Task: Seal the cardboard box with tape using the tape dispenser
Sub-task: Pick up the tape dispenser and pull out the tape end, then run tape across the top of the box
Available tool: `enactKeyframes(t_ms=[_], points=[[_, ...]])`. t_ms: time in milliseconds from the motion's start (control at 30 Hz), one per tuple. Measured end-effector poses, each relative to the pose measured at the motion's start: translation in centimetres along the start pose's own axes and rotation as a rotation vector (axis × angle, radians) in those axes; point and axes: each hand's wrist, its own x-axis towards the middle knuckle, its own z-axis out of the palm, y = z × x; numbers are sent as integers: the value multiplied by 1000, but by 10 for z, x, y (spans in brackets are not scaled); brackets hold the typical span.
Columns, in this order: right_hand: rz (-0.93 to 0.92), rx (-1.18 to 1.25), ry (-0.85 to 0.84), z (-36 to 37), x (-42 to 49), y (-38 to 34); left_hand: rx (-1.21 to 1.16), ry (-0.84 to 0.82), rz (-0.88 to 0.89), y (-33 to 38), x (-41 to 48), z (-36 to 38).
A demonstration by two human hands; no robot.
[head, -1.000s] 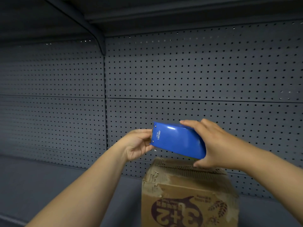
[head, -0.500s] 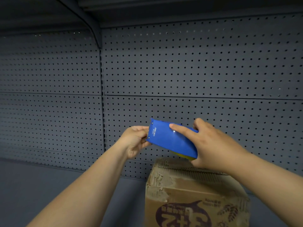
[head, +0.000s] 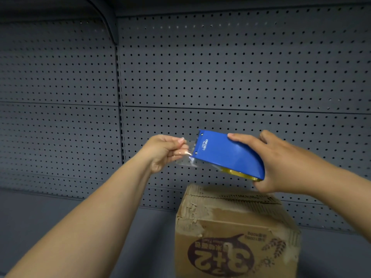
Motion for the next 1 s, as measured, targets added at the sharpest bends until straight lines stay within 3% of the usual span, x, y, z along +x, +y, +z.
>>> enactKeyframes(t_ms=[233,500,633,1000], points=[[24,11,-82,-8,-23,28,24,59,-79,-3,-5,-13],[-67,-99,-263,4,-5,28,174,211,-266,-71,9,-12],[-101,-121,-319,11,7,23,227,211,-359,-90,6,-10],[-59,-102,-425,24,15,15,464,258,-400,-119,10,1]])
